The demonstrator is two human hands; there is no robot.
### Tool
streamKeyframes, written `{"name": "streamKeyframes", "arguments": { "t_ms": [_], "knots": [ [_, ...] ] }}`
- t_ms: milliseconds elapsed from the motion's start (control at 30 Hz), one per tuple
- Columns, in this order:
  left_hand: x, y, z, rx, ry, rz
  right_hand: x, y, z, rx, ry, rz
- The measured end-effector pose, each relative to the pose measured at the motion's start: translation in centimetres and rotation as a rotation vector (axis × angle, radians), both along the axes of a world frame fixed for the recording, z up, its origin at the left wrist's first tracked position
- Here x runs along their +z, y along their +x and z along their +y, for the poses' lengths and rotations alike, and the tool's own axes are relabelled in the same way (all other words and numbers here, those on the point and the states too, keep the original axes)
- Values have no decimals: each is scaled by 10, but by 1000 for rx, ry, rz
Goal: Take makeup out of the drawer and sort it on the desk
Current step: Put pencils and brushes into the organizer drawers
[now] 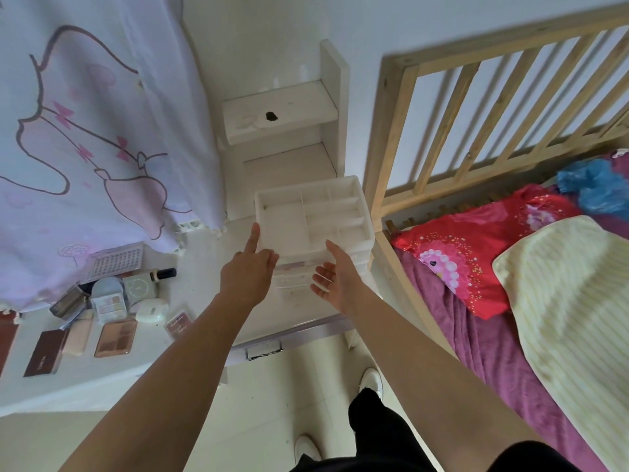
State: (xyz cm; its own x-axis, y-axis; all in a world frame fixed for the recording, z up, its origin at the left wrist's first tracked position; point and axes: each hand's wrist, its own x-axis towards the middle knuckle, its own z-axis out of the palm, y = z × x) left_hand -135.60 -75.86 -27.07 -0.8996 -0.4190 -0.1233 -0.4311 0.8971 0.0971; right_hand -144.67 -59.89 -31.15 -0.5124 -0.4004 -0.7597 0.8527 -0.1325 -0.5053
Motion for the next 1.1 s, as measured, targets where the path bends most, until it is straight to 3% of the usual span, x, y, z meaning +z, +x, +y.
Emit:
{"name": "streamKeyframes", "arguments": {
  "t_ms": [433,933,1100],
  "knots": [
    [-5,-4,0,10,-185,12,-9,-11,3,55,-26,45],
    [-8,-1,1,12,-161,27,-16,56,32,-190,-40,-62],
    [-9,1,0,9,-122,55,-14,71,47,-167,-15,-40]
  ]
}}
